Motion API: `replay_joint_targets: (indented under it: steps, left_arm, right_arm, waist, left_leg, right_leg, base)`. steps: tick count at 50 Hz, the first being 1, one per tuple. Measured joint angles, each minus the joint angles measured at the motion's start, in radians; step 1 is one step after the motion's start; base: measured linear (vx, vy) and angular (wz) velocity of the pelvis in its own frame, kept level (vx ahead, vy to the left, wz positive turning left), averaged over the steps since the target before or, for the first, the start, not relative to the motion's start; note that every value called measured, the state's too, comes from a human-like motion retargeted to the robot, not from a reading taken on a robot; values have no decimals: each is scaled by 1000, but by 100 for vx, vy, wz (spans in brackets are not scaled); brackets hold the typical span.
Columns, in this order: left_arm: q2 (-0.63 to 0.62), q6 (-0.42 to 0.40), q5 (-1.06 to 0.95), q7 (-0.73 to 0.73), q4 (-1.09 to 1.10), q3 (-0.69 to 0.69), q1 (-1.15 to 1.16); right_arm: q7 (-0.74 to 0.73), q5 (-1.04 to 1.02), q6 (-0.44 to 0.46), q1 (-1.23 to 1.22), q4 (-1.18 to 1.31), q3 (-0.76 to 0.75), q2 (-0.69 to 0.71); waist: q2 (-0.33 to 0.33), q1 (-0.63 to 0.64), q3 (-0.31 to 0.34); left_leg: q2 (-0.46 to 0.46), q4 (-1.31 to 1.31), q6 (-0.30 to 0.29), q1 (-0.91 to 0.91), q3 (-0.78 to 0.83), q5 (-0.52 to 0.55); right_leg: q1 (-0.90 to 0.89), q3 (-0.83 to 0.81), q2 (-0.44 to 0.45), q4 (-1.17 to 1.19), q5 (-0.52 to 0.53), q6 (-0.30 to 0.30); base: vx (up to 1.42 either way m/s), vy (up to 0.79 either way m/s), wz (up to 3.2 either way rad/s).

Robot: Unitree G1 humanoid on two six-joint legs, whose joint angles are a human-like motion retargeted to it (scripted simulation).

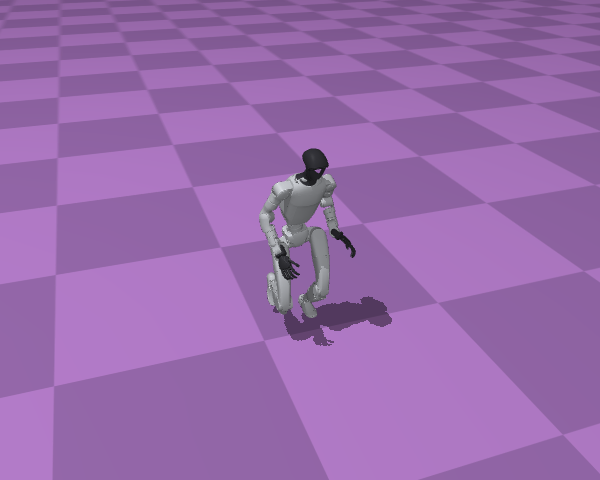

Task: Run

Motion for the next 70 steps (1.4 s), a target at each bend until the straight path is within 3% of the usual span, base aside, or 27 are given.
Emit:
replay_joint_targets:
  steps: [3,8,10,11,15,18,23,25,30,33,37,40,42,46,49,52,55,58,60,63,65,67,70]
  left_arm:
    - [38,-26,-13,22,-175,14,-150]
    - [89,-122,-28,-38,-380,-34,-203]
    - [101,-134,-35,-87,-390,-69,-201]
    - [101,-125,-31,-102,-375,-82,-181]
    - [83,-49,-10,-158,-206,-95,-86]
    - [59,-36,-13,-206,-96,-67,22]
    - [71,-59,-34,-342,-175,9,241]
    - [80,-58,-40,-372,-233,35,280]
    - [110,-41,55,-312,-299,54,150]
    - [116,-43,14,-246,-331,70,-23]
    - [114,-106,-93,-227,-473,98,-100]
    - [129,-148,-151,-274,-551,84,-103]
    - [138,-147,-172,-302,-556,72,-79]
    - [115,-69,-150,-356,-397,27,20]
    - [67,-28,-127,-407,-203,-11,73]
    - [40,-40,-188,-473,-157,-18,166]
    - [23,-57,-288,-520,-208,5,265]
    - [7,-68,-393,-535,-276,27,315]
    - [-4,-77,-435,-529,-311,20,329]
    - [8,-87,-455,-501,-331,9,279]
    - [21,-95,-434,-465,-289,8,173]
    - [10,-117,-458,-440,-260,11,54]
    - [-18,-169,-534,-442,-355,40,-15]
  right_arm:
    - [26,45,-20,110,-80,-47,-26]
    - [18,138,-39,233,-258,-67,-94]
    - [5,152,-49,229,-307,-73,-119]
    - [-9,140,-59,218,-325,-77,-128]
    - [-95,37,-81,120,-370,-100,-165]
    - [-117,28,-90,50,-419,-121,-149]
    - [-7,108,-113,61,-561,-139,-117]
    - [29,102,-115,65,-593,-133,-112]
    - [28,7,-82,110,-478,-83,-74]
    - [34,4,-74,155,-396,-60,-59]
    - [56,113,-61,290,-444,-78,-76]
    - [78,210,-50,353,-503,-102,-80]
    - [70,227,-61,351,-535,-109,-89]
    - [15,142,-84,213,-538,-76,-113]
    - [-24,92,-82,8,-503,-45,-81]
    - [7,176,-78,-108,-552,-36,-22]
    - [66,270,-72,-157,-603,-12,19]
    - [125,298,-66,-201,-631,22,31]
    - [144,285,-66,-211,-646,43,37]
    - [157,228,-68,-223,-646,68,46]
    - [162,174,-68,-216,-612,81,57]
    - [182,154,-71,-164,-598,88,51]
    - [222,178,-79,-9,-640,78,13]
  waist:
    - [35,-60,-4]
    - [129,-121,-51]
    - [165,-111,-56]
    - [169,-106,-64]
    - [192,-53,-37]
    - [190,10,3]
    - [132,69,-19]
    - [109,65,-29]
    - [63,-10,-12]
    - [61,-74,3]
    - [85,-122,-3]
    - [117,-93,-9]
    - [128,-64,-14]
    - [145,-2,3]
    - [148,65,30]
    - [121,153,15]
    - [53,207,-7]
    - [3,227,-12]
    - [-12,226,-19]
    - [-25,193,-12]
    - [-18,160,1]
    - [21,134,0]
    - [72,83,-38]
  left_leg:
    - [93,-45,-70,189,-27,10]
    - [279,4,-210,379,-57,353]
    - [360,133,-199,395,-54,420]
    - [389,214,-171,385,-48,411]
    - [477,453,-67,282,-63,284]
    - [440,332,-36,173,-38,223]
    - [246,-169,-122,113,26,322]
    - [174,-244,-118,122,24,336]
    - [128,-71,-17,195,49,66]
    - [147,-143,-59,346,57,97]
    - [205,-178,-184,504,52,336]
    - [283,-62,-216,545,58,445]
    - [333,77,-184,550,64,425]
    - [381,316,-97,489,27,272]
    - [347,291,-43,363,9,177]
    - [249,39,-50,259,11,199]
    - [109,-297,-108,238,20,340]
    - [-13,-484,-130,273,-15,456]
    - [-62,-433,-97,280,-38,421]
    - [-103,-297,-5,326,-37,226]
    - [-88,-244,29,390,-14,113]
    - [-43,-271,4,485,-8,134]
    - [28,-356,-92,613,-7,344]
  right_leg:
    - [-140,-52,46,-146,-42,-5]
    - [-164,-153,213,-682,71,58]
    - [-116,-183,272,-796,95,52]
    - [-99,-183,282,-767,54,27]
    - [30,-165,340,-596,-225,-89]
    - [210,-124,339,-603,-277,-77]
    - [391,-70,212,-531,-66,34]
    - [394,-64,137,-397,-26,25]
    - [263,-41,16,-55,-100,-63]
    - [128,-74,31,-142,-136,-74]
    - [66,-158,116,-507,-114,-41]
    - [100,-226,201,-795,-53,-9]
    - [131,-240,232,-819,-73,-32]
    - [190,-196,272,-610,-298,-148]
    - [260,-108,308,-568,-367,-147]
    - [349,-41,272,-604,-217,-73]
    - [388,16,181,-587,-15,28]
    - [370,36,72,-447,89,51]
    - [351,34,1,-309,70,20]
    - [301,48,-79,-136,-7,-32]
    - [256,52,-86,-101,-59,-53]
    - [223,26,-50,-179,-105,-74]
    - [223,-28,12,-419,-113,-59]
  base:
    - [112,-25,-154]
    - [117,-23,-192]
    - [115,-13,-188]
    - [116,-8,-156]
    - [115,-3,-134]
    - [114,7,-118]
    - [108,14,-88]
    - [101,13,-79]
    - [97,9,-81]
    - [96,0,-120]
    - [97,-10,-173]
    - [94,-9,-228]
    - [95,-4,-232]
    - [94,2,-239]
    - [90,9,-274]
    - [88,14,-282]
    - [85,15,-255]
    - [82,16,-266]
    - [81,18,-261]
    - [78,16,-254]
    - [75,12,-280]
    - [74,6,-318]
    - [72,-3,-323]
